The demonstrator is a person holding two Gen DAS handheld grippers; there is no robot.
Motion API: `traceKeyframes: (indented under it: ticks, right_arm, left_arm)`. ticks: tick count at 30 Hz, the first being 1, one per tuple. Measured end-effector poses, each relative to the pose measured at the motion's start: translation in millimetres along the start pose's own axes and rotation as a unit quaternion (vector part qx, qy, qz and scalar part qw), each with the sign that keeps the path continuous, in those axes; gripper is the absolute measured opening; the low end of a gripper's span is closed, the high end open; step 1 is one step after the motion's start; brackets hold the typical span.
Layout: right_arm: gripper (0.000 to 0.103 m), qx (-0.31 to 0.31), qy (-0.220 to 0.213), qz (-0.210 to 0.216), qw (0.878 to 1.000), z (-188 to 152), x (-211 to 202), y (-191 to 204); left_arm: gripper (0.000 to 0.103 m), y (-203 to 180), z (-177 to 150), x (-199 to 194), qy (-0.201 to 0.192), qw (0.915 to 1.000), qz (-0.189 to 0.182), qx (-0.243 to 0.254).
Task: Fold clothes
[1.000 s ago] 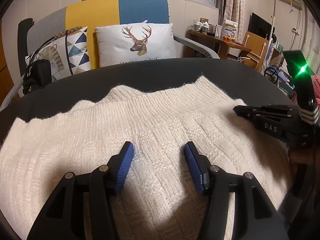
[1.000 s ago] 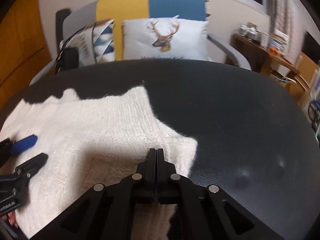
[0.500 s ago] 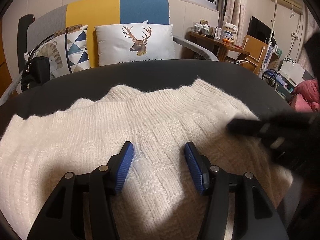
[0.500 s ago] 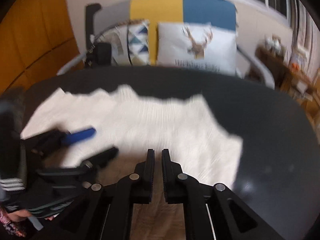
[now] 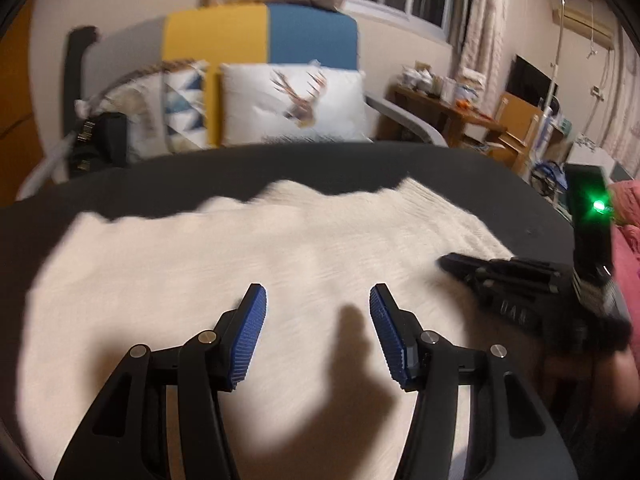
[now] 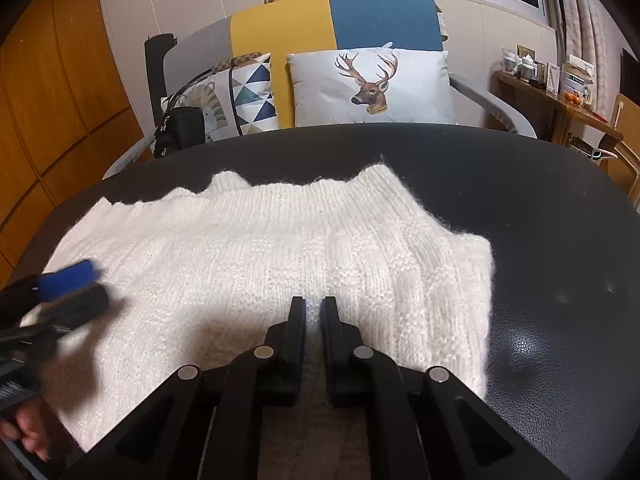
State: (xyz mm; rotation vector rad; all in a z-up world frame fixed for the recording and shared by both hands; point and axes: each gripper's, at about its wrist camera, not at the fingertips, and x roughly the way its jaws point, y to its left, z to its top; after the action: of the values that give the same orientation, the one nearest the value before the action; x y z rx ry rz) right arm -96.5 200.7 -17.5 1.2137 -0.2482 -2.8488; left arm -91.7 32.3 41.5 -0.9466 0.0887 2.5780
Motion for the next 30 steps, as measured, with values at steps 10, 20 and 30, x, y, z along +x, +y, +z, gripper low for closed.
traceKeyframes:
  ticks: [10, 20, 30]
  right_arm:
    - [0.015, -0.057, -0.029, 0.012, 0.998, 20.1, -30.4, 65.3]
    - [0.009, -0.061, 0.048, 0.227, 0.971, 43.2, 10.0, 183.3]
    - [0.010, -0.193, 0.086, 0.089, 0.973, 34.2, 44.6, 262.6]
  left_arm:
    - [0.057, 140.8, -64.6, -70.0, -0.021, 0.9863, 0.114, -0.117]
    - [0.032, 220.7, -87.3, -77.5, -0.023, 0.9801, 0.000, -0.197]
    - [0.026, 200.6, -107.1, -66.7, 0.012, 0.9851, -0.090, -0.146]
